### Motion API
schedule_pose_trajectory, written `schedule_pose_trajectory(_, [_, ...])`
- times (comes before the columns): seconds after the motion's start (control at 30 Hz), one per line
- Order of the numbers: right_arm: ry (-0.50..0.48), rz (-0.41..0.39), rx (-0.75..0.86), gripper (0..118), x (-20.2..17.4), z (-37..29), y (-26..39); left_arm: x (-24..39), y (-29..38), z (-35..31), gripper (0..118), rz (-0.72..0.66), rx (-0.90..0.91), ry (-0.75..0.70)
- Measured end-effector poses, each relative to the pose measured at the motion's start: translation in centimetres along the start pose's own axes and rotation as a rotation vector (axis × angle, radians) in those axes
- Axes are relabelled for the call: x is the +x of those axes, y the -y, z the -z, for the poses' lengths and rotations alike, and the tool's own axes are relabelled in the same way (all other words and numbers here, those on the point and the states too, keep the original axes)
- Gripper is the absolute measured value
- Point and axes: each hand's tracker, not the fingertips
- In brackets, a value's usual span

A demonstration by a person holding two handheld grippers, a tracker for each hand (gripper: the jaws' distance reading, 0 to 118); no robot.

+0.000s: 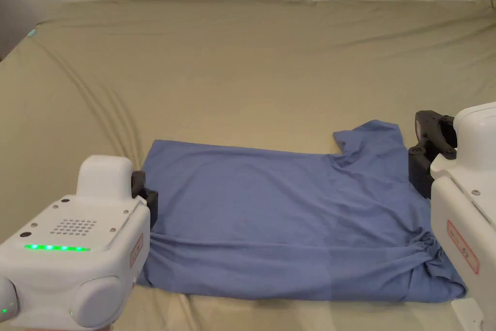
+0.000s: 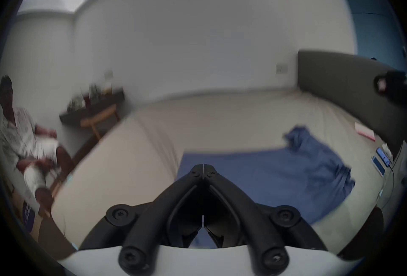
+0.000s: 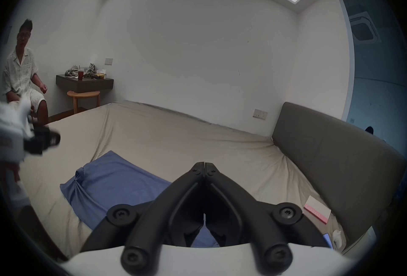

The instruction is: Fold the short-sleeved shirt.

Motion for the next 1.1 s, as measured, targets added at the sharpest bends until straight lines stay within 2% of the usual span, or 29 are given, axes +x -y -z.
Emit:
schedule_pose_trajectory(0.07, [0.000,0.004,-0.035,0,0.5,0.2,1.1,-2.3,4.1,3.1,4,-0.074,-0.166,-0.029])
schedule_pose_trajectory(0.1, [0.004,-0.003,-0.054,0,0.8,0.4,1.7,-3.3,6.1,4.3,17,-0.091,-0.227,-0.053])
schedule_pose_trajectory(0.17, [0.006,-0.015,-0.092,0,1.0,0.4,2.9,-5.0,9.5,6.8,87,-0.077,-0.347,-0.115])
schedule_pose_trajectory(0.2, [0.007,-0.018,-0.118,0,1.2,0.6,3.5,-5.7,10.6,7.8,108,-0.089,-0.376,-0.122])
schedule_pose_trajectory(0.23, [0.011,-0.017,-0.142,0,1.5,0.7,4.1,-6.3,11.3,8.8,112,-0.108,-0.404,-0.115])
schedule_pose_trajectory(0.37, [0.027,-0.018,-0.203,0,2.2,0.8,5.9,-7.3,11.0,11.5,112,-0.172,-0.376,-0.133])
schedule_pose_trajectory(0.5, [0.043,0.003,-0.237,0,2.8,0.7,6.6,-7.2,9.8,14.9,112,-0.156,-0.396,-0.137])
schedule_pose_trajectory(0.53, [0.047,0.006,-0.242,0,2.9,0.5,6.6,-6.5,9.5,15.0,108,-0.129,-0.432,-0.133])
schedule_pose_trajectory(0.57, [0.051,0.005,-0.248,0,3.1,0.5,6.6,-6.1,9.7,15.7,102,-0.104,-0.486,-0.127])
schedule_pose_trajectory(0.63, [0.060,0.000,-0.255,0,3.4,0.4,6.7,-5.8,9.4,15.1,90,-0.158,-0.432,-0.113])
schedule_pose_trajectory(0.7, [0.068,0.003,-0.262,0,3.7,0.4,6.9,-5.8,9.5,14.9,65,-0.157,-0.429,-0.070])
schedule_pose_trajectory(0.73, [0.071,0.010,-0.266,0,3.9,0.4,7.0,-5.7,9.5,14.6,46,-0.175,-0.415,-0.055])
schedule_pose_trajectory(0.8, [0.067,0.048,-0.282,0,4.3,0.6,7.3,-5.1,9.2,13.4,16,-0.190,-0.393,-0.069])
schedule_pose_trajectory(0.83, [0.067,0.063,-0.287,0,4.5,0.6,7.4,-5.1,9.3,13.3,7,-0.195,-0.381,-0.075])
schedule_pose_trajectory(0.93, [0.068,0.087,-0.309,0,5.0,0.7,8.0,-4.9,9.4,12.8,6,-0.215,-0.363,-0.086])
schedule_pose_trajectory(1.1, [0.072,0.115,-0.466,0,6.7,2.2,10.6,-3.7,7.8,8.5,6,-0.130,-0.236,-0.108])
